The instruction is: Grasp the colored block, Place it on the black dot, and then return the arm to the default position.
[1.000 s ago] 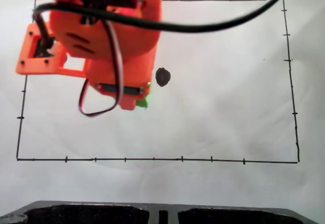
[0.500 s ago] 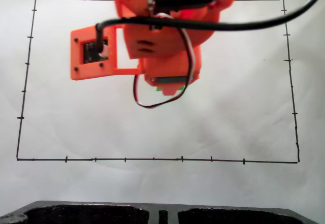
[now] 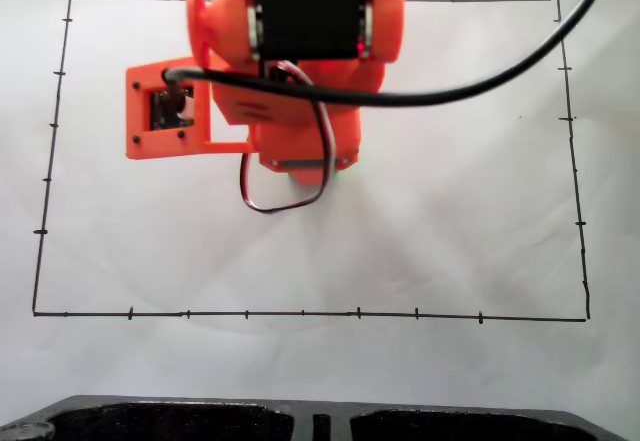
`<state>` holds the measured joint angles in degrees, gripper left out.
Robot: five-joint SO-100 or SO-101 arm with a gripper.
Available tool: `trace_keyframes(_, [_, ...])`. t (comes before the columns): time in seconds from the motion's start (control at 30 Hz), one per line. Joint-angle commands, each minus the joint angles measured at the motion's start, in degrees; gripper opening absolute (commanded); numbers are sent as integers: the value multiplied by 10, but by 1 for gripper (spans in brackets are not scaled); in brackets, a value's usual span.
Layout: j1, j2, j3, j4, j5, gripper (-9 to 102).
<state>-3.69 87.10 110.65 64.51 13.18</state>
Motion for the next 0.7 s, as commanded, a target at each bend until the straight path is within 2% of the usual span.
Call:
trace_keyframes(0.0, [-1,4,0,-1,4,17])
trace_keyframes(0.1, [-2,11,0,4,11,22])
trace_keyframes(0.43, [-4,134,1,93,2,50])
trace_keyframes(0.67, [-16,339,60,149,-57,53])
